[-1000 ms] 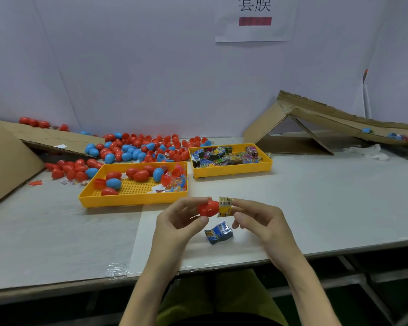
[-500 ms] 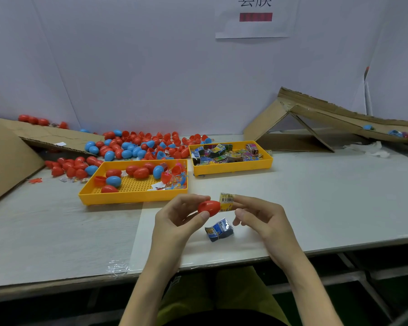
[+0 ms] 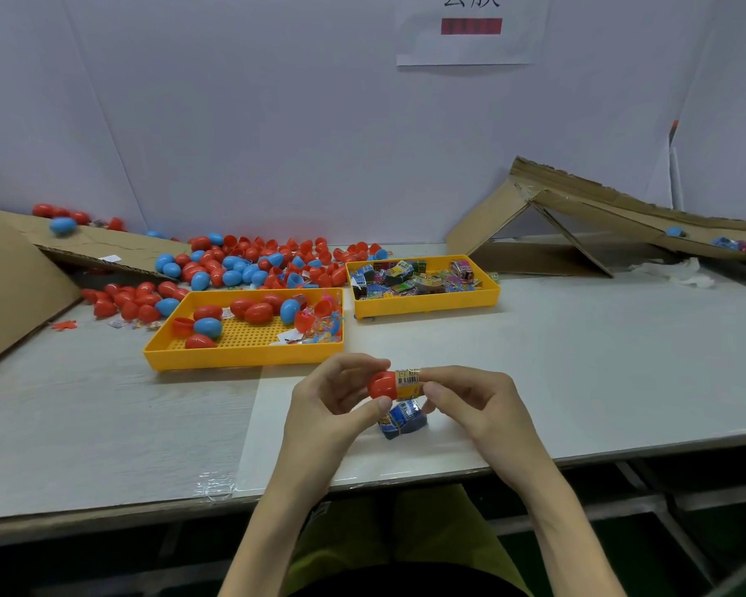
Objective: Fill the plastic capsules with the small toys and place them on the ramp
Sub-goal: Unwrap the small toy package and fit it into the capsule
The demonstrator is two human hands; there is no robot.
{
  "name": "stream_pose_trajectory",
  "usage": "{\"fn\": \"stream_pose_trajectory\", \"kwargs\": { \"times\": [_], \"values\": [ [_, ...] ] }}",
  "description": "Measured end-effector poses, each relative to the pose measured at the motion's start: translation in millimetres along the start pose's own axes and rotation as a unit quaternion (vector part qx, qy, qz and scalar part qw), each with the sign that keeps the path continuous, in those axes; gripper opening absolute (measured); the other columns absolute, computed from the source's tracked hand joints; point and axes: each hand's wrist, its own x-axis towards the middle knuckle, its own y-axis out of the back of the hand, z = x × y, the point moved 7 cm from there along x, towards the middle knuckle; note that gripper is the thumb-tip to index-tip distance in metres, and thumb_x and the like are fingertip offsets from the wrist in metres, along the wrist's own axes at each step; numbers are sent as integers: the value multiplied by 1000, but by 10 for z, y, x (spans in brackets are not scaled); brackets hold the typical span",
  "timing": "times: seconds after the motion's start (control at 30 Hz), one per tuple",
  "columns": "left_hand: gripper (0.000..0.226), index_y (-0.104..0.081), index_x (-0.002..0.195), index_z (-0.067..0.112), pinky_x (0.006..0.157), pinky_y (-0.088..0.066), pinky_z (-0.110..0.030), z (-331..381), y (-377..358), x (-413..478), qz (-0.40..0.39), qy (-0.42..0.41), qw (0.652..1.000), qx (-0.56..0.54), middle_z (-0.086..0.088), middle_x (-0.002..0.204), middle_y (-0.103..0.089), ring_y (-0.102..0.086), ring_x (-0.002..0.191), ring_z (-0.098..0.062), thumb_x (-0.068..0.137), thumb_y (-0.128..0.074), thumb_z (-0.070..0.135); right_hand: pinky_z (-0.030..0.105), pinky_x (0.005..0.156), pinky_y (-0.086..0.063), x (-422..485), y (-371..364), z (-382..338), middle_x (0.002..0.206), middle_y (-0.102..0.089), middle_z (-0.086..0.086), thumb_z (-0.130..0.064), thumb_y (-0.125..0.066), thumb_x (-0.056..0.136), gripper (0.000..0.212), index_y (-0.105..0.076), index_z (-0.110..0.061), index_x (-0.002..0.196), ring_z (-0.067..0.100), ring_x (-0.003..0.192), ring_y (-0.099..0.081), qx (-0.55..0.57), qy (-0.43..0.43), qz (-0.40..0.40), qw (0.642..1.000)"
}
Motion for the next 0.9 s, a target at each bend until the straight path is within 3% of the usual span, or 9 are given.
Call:
{"fn": "stream_pose_trajectory", "kwargs": {
  "times": [0.1,0.2,0.33,0.9],
  "values": [
    [30,-70,102,18,76,-57,-19,10,-19,-12,5,4,1000,22,7,102,-76,-71,100,-10,80,-78,0,13,71,-50,10,18,-17,88,-76,-10,-7,-68,90,32,-78,-37,86,6,85,-69,-15,7,12,1000],
    [30,-70,99,23,72,-59,-24,0,-50,-18,-1,13,999,41,11,103,-75,-72,97,-10,80,-79,1,15,70,-49,14,38,-23,88,-74,-8,-4,-71,88,26,-78,-28,84,6,87,-67,-25,15,22,999],
    [33,-70,100,23,78,-61,-30,49,-88,-20,-20,-8,997,78,10,103,-73,-70,100,-12,81,-76,-4,16,71,-52,-4,43,-9,82,-75,-5,-4,-76,83,23,-79,-27,80,9,81,-71,-30,8,29,999],
    [41,-70,102,25,78,-57,-23,111,-102,-20,-23,-45,994,100,11,105,-74,-67,106,-14,79,-75,-8,14,67,-51,-19,32,-61,78,-75,-3,-10,-76,84,22,-77,-31,77,11,77,-71,-23,-3,19,1000]
  ]
}}
